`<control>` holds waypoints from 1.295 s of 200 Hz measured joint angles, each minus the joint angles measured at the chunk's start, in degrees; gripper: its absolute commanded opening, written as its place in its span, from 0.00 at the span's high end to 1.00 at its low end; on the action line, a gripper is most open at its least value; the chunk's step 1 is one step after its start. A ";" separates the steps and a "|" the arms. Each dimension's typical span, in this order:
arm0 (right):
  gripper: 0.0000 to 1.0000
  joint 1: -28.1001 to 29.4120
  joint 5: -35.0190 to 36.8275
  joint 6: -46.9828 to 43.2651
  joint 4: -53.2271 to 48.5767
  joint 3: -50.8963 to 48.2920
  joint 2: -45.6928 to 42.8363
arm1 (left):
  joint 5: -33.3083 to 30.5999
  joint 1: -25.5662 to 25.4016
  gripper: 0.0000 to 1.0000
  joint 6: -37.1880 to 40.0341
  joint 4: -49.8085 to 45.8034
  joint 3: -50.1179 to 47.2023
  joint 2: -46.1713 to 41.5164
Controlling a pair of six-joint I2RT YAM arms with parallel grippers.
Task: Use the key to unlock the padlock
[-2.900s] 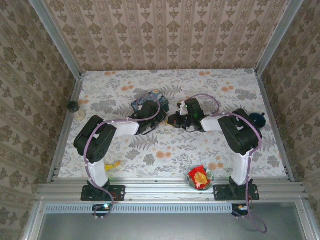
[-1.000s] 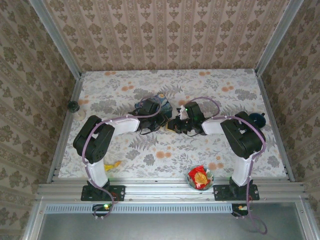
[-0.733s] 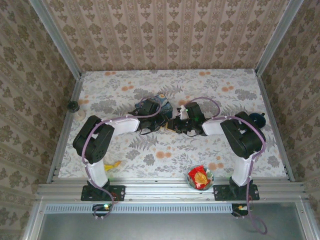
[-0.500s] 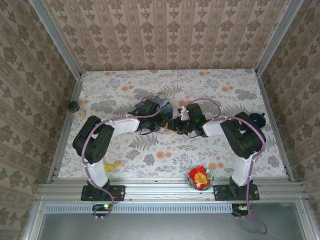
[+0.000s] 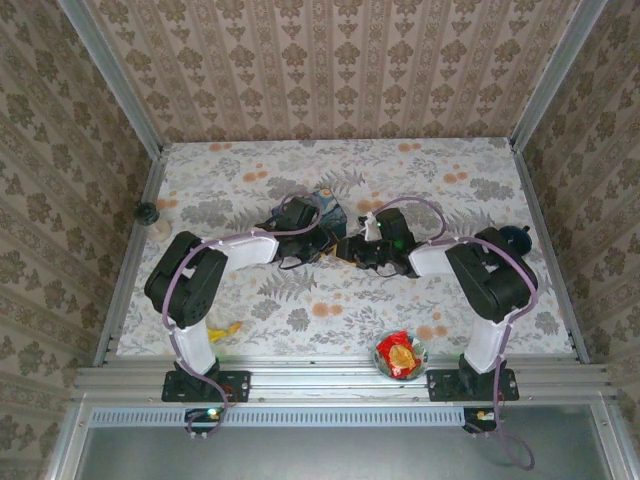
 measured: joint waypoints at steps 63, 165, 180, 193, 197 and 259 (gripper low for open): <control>0.70 0.00 1.01 -0.20 1.20 -1.84 -4.22 | 0.11 0.00 0.96 0.07 -0.13 0.00 0.00; 0.72 0.13 1.75 -0.20 3.08 -2.91 -4.22 | 0.17 -0.04 0.96 0.15 -0.15 0.00 0.00; 0.72 0.13 2.10 -0.20 3.15 -3.48 -4.22 | 0.20 -0.04 0.96 0.15 -0.15 0.00 0.00; 0.72 0.35 2.56 -0.22 3.10 -3.91 -4.22 | 0.20 -0.04 0.96 0.15 -0.15 0.00 0.00; 0.72 0.52 2.73 -0.24 3.10 -4.00 -4.22 | 0.20 -0.04 0.96 0.15 -0.15 0.00 0.00; 0.72 2.45 4.74 -1.49 2.51 -4.28 -4.26 | 0.20 -0.04 0.96 0.15 -0.13 0.00 0.00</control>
